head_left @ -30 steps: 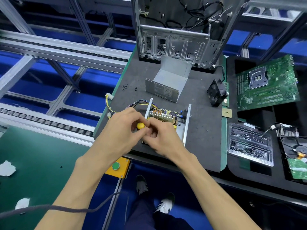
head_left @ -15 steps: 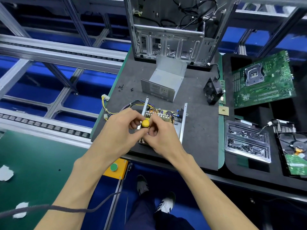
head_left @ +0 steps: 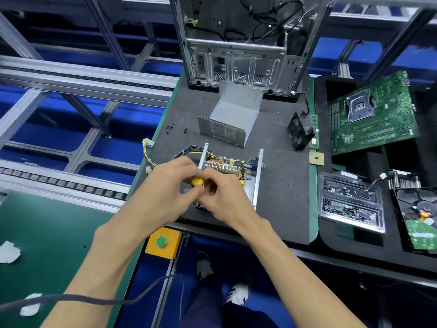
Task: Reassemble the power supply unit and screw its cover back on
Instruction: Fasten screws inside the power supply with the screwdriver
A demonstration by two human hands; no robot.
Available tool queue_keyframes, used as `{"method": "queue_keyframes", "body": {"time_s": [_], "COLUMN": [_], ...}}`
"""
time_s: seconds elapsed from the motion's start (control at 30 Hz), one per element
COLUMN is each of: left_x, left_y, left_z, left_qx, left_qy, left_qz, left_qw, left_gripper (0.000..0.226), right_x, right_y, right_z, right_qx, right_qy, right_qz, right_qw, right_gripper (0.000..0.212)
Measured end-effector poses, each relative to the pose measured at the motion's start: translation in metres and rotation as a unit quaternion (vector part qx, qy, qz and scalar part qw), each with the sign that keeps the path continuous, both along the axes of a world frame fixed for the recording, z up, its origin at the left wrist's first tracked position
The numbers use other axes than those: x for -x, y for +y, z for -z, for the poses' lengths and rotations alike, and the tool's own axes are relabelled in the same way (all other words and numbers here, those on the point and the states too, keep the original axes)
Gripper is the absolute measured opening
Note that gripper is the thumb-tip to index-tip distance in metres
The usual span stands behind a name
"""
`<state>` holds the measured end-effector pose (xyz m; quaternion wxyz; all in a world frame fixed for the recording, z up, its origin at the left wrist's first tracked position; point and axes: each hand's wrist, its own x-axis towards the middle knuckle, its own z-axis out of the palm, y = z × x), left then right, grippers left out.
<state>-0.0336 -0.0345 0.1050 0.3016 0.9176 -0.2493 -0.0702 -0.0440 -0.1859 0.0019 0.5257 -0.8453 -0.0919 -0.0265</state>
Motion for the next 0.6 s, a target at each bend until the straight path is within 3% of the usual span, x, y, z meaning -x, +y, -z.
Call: {"method": "queue_keyframes", "body": {"time_s": [0.1, 0.23, 0.33, 0.43, 0.6], "left_x": [0.000, -0.011, -0.031, -0.054, -0.088], "left_y": [-0.003, -0.013, -0.023, -0.037, -0.070], "left_z": [-0.002, -0.003, 0.004, 0.017, 0.043], "left_qx": [0.052, 0.162, 0.153, 0.112, 0.031], "left_qy": [0.018, 0.023, 0.037, 0.063, 0.089], "left_qz": [-0.006, -0.097, -0.130, -0.118, -0.049], "left_qw": [0.998, 0.982, 0.979, 0.985, 0.994], "left_gripper": [0.023, 0.020, 0.018, 0.017, 0.019], "right_x": [0.000, -0.001, -0.004, -0.006, -0.006], "right_y": [-0.006, -0.020, -0.039, -0.062, -0.095], "right_z": [-0.005, -0.021, -0.035, -0.041, -0.037], "right_qx": [0.000, -0.058, -0.165, -0.213, -0.230], "right_qy": [-0.015, -0.054, -0.015, 0.000, 0.063], "right_qz": [0.010, 0.108, 0.192, 0.277, 0.370], "right_qw": [1.000, 0.991, 0.967, 0.937, 0.898], "right_gripper": [0.019, 0.028, 0.028, 0.032, 0.033]}}
